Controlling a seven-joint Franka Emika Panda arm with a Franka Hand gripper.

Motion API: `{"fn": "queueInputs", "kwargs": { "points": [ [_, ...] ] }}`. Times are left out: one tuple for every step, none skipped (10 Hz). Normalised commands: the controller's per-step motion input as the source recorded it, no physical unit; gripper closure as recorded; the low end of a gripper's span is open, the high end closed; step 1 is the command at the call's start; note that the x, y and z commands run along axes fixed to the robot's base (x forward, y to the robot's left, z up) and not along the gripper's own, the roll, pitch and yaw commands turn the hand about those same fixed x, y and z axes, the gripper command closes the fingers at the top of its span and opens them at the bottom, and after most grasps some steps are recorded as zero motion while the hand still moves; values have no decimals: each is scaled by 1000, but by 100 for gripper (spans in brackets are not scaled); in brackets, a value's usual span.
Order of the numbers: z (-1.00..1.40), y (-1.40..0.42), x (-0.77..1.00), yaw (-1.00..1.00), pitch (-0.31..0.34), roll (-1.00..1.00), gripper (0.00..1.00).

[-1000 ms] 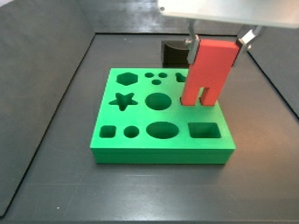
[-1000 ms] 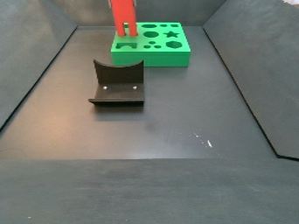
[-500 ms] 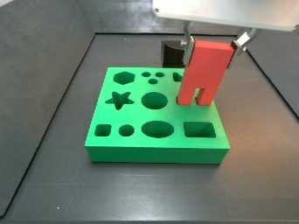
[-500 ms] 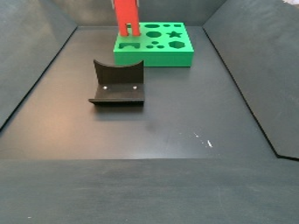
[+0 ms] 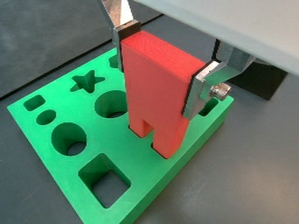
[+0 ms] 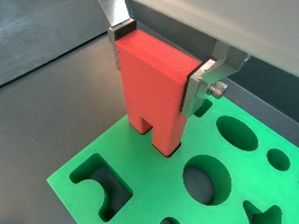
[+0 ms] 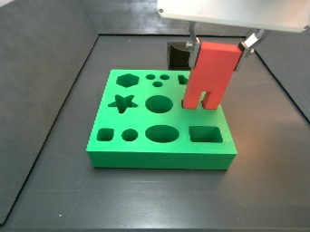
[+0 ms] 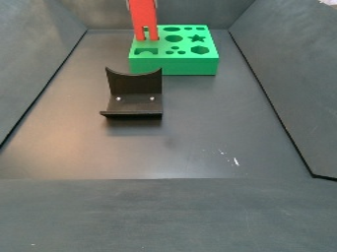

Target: Insert the double-square object.

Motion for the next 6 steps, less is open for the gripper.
{"fn": "queueInputs", "kwargs": {
  "points": [
    [-106,0,-223,0,-260,0,100],
    [-83,0,-171,0,-203,0,100],
    [-89,0,-166,0,-209,0,100],
    [-123,0,-169,0,-229,0,100],
    [-86,0,-109,0,-167,0,100],
    [-126,0,-111,0,-190,0,100]
  ]
}}
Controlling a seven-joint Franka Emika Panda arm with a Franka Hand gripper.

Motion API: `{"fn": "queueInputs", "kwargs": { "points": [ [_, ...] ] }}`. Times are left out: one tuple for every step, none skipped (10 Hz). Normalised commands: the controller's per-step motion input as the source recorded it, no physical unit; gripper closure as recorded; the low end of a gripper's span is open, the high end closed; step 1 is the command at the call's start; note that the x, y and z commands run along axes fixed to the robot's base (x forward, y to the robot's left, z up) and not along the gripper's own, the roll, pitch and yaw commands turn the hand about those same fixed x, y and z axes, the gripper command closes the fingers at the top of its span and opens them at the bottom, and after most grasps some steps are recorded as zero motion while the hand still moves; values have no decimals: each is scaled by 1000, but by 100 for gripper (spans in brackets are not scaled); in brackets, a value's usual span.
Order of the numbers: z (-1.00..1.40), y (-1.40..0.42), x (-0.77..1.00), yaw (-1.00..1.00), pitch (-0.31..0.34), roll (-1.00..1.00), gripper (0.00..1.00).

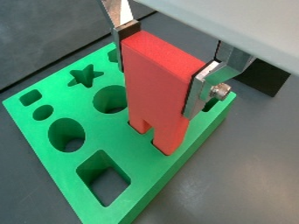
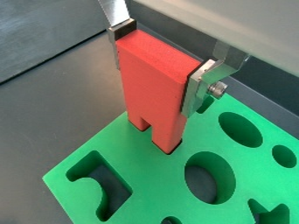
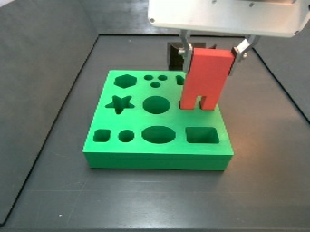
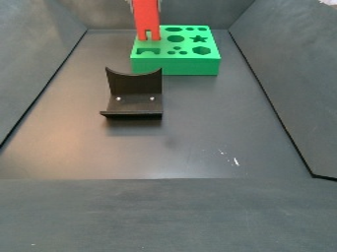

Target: Insert the double-square object.

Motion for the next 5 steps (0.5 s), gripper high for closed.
{"fn": "queueInputs", "kwargs": {
  "points": [
    [-206,0,-134,0,-247,0,100],
    [-174,0,-91,0,-200,0,100],
    [-234,0,-66,0,-206,0,100],
    [-166,0,-34,0,-170,0,100],
    [0,0,0,0,0,0,100]
  ]
}}
